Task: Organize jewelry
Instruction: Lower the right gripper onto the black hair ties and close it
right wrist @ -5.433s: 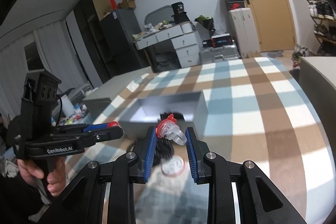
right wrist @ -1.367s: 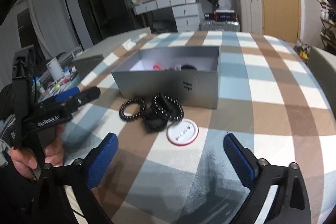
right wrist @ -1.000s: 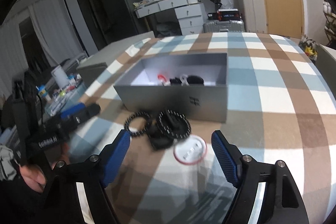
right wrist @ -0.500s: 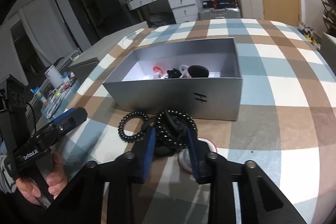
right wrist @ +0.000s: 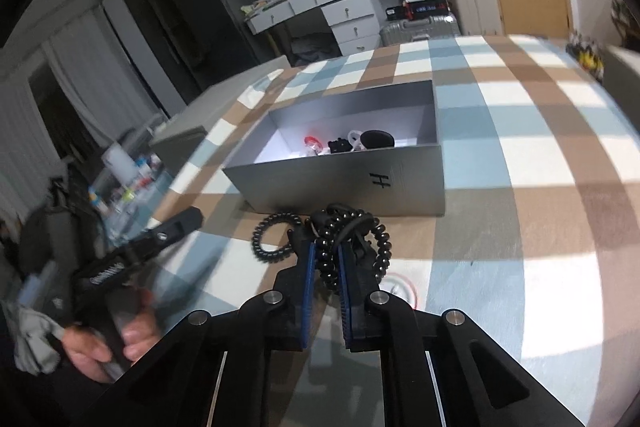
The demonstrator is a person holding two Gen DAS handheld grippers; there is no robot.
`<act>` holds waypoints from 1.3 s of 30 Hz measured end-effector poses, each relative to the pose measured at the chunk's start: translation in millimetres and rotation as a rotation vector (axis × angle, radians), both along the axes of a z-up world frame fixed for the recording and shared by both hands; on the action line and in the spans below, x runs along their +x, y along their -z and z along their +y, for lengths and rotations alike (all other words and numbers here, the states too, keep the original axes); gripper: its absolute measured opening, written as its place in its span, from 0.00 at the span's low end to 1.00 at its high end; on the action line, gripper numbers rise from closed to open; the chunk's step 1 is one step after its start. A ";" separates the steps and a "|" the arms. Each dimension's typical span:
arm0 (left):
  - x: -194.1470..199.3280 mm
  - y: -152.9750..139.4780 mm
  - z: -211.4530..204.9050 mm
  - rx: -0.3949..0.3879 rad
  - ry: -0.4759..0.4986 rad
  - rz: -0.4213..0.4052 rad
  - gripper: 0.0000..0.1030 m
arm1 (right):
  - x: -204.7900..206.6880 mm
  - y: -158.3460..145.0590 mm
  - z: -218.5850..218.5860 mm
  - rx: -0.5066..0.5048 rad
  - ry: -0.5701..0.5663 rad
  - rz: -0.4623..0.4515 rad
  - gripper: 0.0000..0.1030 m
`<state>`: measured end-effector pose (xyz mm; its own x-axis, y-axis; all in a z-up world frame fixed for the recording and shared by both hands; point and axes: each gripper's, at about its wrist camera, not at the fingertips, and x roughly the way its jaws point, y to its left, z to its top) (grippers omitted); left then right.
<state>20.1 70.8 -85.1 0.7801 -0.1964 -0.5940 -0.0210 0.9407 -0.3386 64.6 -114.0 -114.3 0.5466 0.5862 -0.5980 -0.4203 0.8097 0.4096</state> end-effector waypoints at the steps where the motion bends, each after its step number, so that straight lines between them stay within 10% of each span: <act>1: -0.2 0.1 0.1 -0.001 0.000 0.001 0.98 | -0.5 0.6 -1.6 0.013 -0.009 0.016 0.11; 21: 0.1 0.8 0.9 -0.005 0.009 0.009 0.98 | -21.4 15.4 25.4 -0.279 -0.051 -0.096 0.40; 31: 0.2 0.7 0.5 -0.008 0.008 0.010 0.98 | -24.7 14.8 12.2 -0.224 -0.044 -0.039 0.28; 36: 0.5 0.9 0.9 -0.006 0.006 0.009 0.98 | -26.0 17.9 8.0 -0.185 -0.052 -0.015 0.00; 39: -0.2 1.0 0.9 -0.008 0.002 0.007 0.98 | -25.3 16.0 4.3 -0.145 -0.054 -0.009 0.00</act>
<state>20.0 71.7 -86.1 0.7756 -0.2030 -0.5976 -0.0214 0.9379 -0.3464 39.3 -109.6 -130.3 0.5222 0.5230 -0.6736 -0.4683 0.8360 0.2860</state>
